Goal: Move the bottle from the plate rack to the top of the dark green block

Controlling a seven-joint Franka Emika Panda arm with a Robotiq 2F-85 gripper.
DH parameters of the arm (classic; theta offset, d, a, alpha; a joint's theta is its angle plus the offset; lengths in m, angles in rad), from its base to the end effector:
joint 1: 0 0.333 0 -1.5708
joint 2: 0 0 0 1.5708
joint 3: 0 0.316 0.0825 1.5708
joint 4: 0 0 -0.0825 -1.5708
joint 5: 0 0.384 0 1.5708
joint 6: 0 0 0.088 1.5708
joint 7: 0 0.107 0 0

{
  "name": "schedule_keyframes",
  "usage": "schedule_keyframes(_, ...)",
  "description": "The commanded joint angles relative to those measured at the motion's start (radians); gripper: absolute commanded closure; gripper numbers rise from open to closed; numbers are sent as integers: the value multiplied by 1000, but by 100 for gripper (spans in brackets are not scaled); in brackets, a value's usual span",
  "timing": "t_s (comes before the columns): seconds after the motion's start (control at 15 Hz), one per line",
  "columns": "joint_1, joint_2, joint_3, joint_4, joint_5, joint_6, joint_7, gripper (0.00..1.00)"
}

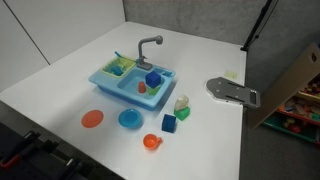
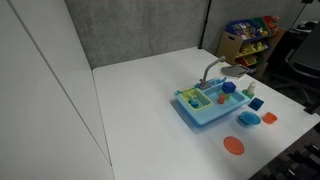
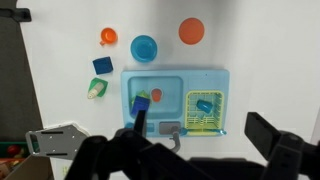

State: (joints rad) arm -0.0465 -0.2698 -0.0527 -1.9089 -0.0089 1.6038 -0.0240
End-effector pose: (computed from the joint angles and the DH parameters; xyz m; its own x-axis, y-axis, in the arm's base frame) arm 0.4656 -0.0502 0.6054 0.9967 -0.0724 -0.0355 -0.0726 -0.9973 -0.0060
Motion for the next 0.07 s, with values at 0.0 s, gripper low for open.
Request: schedule_keyframes(0.0, 0, 2, -1, 1, 0, -2, 0, 0)
